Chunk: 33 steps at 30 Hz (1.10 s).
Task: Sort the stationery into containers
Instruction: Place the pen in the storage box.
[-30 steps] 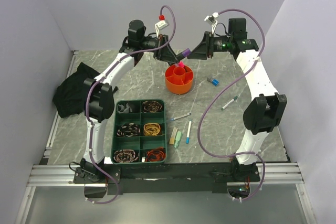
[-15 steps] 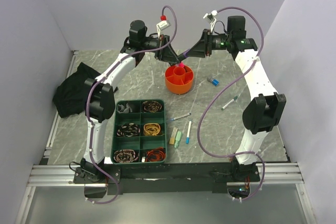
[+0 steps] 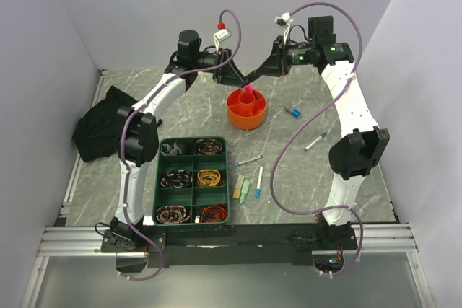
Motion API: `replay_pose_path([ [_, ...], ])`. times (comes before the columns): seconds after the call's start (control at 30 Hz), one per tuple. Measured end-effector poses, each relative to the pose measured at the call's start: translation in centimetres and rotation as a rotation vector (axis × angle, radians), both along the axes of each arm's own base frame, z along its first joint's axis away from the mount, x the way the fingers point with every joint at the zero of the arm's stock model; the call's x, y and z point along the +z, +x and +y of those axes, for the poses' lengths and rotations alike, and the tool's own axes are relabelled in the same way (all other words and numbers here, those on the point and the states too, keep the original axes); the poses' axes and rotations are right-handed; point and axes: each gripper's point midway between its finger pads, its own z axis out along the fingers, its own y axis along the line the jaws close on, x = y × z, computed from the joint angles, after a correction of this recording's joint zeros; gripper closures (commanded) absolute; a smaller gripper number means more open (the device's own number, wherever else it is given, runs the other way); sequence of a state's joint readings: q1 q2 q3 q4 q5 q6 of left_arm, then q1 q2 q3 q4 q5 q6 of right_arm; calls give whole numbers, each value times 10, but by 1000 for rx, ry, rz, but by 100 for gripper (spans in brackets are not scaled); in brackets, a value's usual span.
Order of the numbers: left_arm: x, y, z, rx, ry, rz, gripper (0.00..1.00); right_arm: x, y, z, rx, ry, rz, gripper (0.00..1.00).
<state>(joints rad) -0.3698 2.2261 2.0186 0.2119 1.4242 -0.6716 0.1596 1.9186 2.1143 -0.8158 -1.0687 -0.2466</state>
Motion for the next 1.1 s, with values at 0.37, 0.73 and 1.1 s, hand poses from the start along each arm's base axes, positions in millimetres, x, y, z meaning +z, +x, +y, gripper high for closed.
replay_pose_path([
  [0.37, -81, 114, 83, 643, 341, -5, 18, -33, 26, -20, -87, -296, -140, 100],
  [0.73, -100, 122, 140, 925, 654, -102, 16, -106, 67, -20, -163, -579, -114, 100],
  [1.1, -98, 122, 141, 937, 666, -119, 9, -133, 81, -35, -206, -689, -101, 100],
])
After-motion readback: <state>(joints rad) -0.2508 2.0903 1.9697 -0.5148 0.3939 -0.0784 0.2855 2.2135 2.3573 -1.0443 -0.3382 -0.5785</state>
